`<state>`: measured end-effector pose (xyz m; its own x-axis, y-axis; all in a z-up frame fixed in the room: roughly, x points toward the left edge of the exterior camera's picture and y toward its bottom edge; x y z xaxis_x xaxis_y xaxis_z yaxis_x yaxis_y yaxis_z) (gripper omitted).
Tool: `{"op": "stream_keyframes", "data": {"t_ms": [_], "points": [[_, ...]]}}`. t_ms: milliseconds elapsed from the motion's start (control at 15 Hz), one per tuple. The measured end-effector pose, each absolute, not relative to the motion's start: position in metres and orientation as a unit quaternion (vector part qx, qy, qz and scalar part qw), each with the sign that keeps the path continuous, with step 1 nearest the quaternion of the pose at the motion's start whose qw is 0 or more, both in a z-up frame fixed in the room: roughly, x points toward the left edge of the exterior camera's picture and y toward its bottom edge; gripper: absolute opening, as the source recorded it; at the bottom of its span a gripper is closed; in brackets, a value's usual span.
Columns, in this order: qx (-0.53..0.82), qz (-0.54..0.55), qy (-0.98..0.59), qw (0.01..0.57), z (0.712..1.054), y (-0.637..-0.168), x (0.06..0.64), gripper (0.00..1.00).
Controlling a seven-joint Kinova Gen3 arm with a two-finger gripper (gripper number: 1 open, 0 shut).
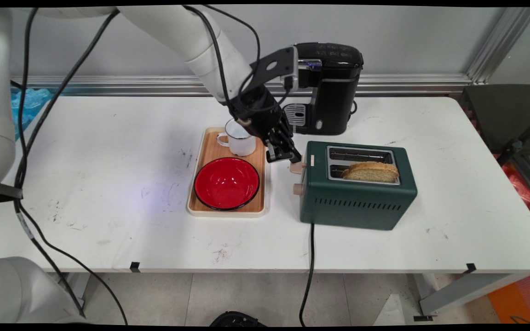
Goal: Press the toaster switch
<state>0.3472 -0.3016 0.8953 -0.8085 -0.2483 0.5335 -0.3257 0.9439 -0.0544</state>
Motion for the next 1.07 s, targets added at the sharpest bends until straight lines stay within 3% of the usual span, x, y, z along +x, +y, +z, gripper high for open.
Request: {"op": "stream_keyframes", "data": {"t_ms": [1067], "points": [[0.167, 0.067, -0.947, 0.264, 0.86, -0.308, 0.336, 0.0]]}}
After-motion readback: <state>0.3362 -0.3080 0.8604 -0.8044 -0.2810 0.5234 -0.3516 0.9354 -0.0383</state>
